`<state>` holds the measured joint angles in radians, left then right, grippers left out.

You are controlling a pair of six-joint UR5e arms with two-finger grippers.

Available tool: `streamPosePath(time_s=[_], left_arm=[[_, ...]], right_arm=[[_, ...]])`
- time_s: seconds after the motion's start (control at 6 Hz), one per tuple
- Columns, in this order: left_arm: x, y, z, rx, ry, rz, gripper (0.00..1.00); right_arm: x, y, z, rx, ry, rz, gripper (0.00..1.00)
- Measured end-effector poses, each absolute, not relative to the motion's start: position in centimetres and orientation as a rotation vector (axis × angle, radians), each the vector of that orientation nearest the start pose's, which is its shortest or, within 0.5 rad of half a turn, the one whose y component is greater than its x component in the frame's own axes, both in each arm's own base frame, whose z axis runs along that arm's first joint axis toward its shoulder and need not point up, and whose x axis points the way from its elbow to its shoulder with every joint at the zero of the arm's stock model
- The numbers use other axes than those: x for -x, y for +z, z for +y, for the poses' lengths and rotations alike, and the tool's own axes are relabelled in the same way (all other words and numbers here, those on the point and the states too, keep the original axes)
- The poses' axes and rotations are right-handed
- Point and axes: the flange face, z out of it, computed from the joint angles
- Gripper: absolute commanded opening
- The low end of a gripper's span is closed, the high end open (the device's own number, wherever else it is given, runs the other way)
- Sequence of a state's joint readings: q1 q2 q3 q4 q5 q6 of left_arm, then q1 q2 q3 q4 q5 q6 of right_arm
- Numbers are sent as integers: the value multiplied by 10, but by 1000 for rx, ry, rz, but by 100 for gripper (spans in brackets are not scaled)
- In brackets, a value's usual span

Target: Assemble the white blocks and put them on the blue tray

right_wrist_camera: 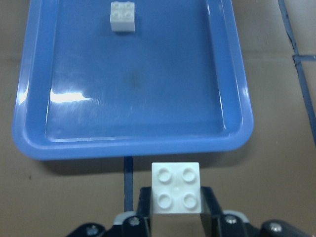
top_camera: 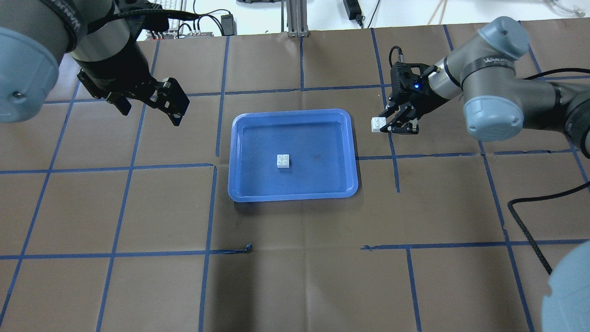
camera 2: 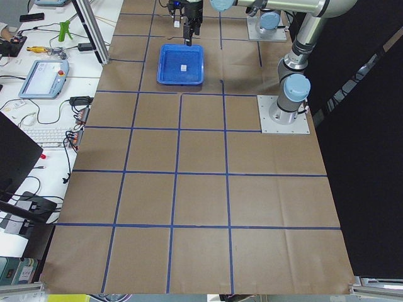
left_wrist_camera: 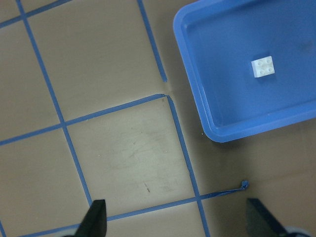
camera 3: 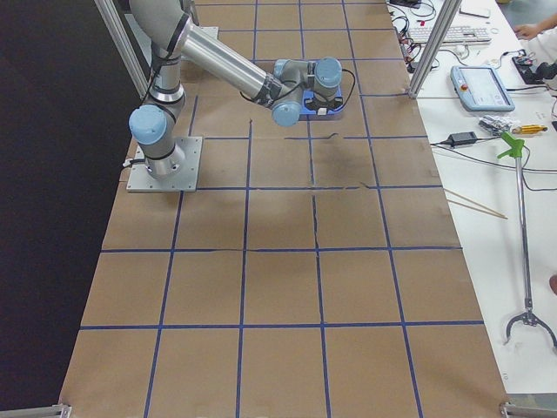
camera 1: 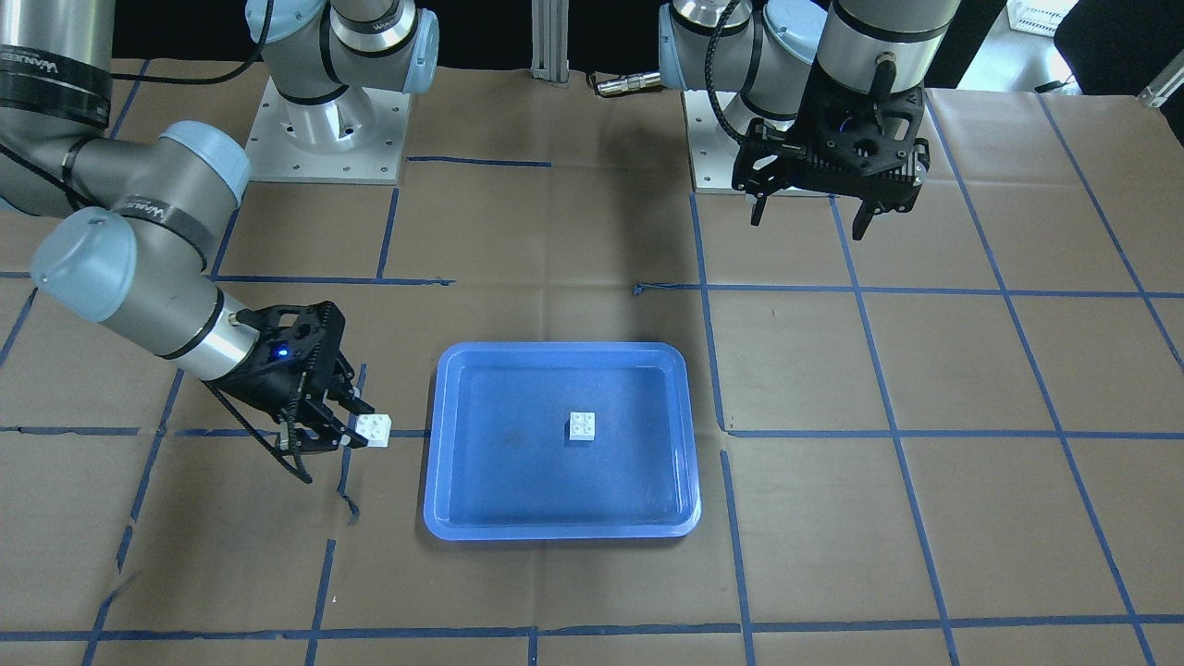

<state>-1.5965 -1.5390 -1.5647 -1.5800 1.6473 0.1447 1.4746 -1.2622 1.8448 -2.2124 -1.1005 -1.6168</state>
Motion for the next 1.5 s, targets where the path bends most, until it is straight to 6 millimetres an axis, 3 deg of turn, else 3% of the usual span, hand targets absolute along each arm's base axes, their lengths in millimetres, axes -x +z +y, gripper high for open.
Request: streamPosePath(time_s=[0.33,0.67,1.17,1.5], left_arm=[[128,512,-477,-143,-59,3067,100],[121,514,-479,-113,-67,3079,100],[117,514,-480,-99,-74,3095,100],[116,515,-481,-96,-84,3093,100]], right_arm=[[-199,274,-565,1916,-613,2070,22],[-253,254,-558,1914,-641,2052,22],[-280,208,-557,1873,-597,2063,22],[-287,192,-548,1882,-550,2049,22]])
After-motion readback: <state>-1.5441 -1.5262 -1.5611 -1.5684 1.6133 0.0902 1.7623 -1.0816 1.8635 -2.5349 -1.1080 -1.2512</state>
